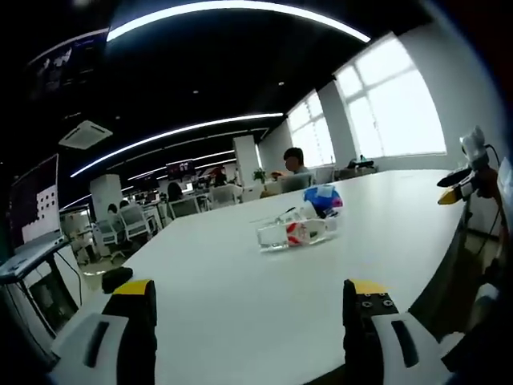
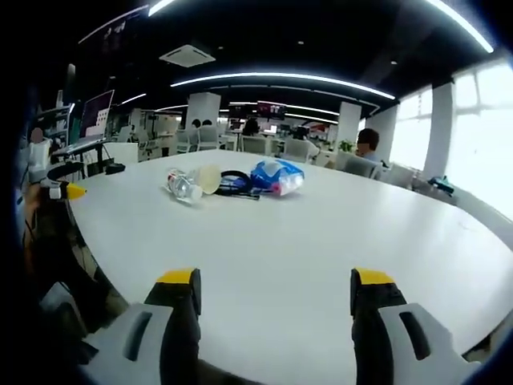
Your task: Arrange the tabletop items into an orderly group along one side of the table until the central work area is clear of visible clutter.
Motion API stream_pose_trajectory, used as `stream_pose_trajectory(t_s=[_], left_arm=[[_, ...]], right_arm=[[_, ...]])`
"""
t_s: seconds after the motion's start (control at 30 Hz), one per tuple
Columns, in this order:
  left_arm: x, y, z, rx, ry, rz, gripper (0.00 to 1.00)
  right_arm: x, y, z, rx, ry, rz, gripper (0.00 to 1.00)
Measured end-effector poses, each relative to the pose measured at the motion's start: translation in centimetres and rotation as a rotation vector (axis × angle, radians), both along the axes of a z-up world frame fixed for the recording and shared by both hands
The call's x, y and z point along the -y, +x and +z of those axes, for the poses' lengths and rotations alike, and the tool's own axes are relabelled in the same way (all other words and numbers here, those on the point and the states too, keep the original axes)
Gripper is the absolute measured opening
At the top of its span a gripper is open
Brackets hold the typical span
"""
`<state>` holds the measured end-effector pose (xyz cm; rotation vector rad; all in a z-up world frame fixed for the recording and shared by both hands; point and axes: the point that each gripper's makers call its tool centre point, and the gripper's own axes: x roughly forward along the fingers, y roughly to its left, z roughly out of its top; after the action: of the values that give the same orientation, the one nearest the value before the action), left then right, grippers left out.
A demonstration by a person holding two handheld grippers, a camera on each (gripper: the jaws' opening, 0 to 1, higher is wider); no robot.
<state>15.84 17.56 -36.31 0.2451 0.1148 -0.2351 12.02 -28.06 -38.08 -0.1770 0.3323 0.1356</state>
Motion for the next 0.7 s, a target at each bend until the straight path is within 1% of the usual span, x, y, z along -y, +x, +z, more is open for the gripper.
stream_pose_trajectory(t_s=[0.07,0.13,0.27,0.37,0.47,0.57,0.67,0.7], left_arm=[[0.0,0.3,0.0,-0.002,0.001,0.003,0.96],[0.1,0.5,0.0,-0.001,-0.01,0.0,0.96],[0.3,0.6,-0.1,-0.004,-0.01,-0.001,0.96],[0.2,0.7,-0.1,-0.003,0.001,0.01,0.96],[0.3,0.6,-0.2,0.002,-0.007,0.013,0.96],[0.3,0.6,-0.5,-0.008,-0.017,0.011,0.96],[0.2,0.7,-0.6,-0.014,-0.013,0.012,0.96],[0.2,0.7,-0.5,-0.011,-0.014,0.011,0.96]], right_arm=[[-0.1,0.3,0.0,0.01,0.006,0.012,0.75],[-0.3,0.5,-0.2,0.005,0.018,0.023,0.75],[-0.7,0.7,-0.5,-0.004,0.027,0.045,0.74],[-0.5,1.1,-0.8,-0.014,0.012,0.042,0.73],[-0.5,1.2,-0.9,-0.02,-0.007,0.05,0.73],[-0.7,1.2,-0.9,-0.024,0.003,0.059,0.73],[-0.8,1.2,-1.1,-0.03,0.004,0.061,0.73],[-0.8,1.2,-1.3,-0.042,-0.018,0.065,0.73]])
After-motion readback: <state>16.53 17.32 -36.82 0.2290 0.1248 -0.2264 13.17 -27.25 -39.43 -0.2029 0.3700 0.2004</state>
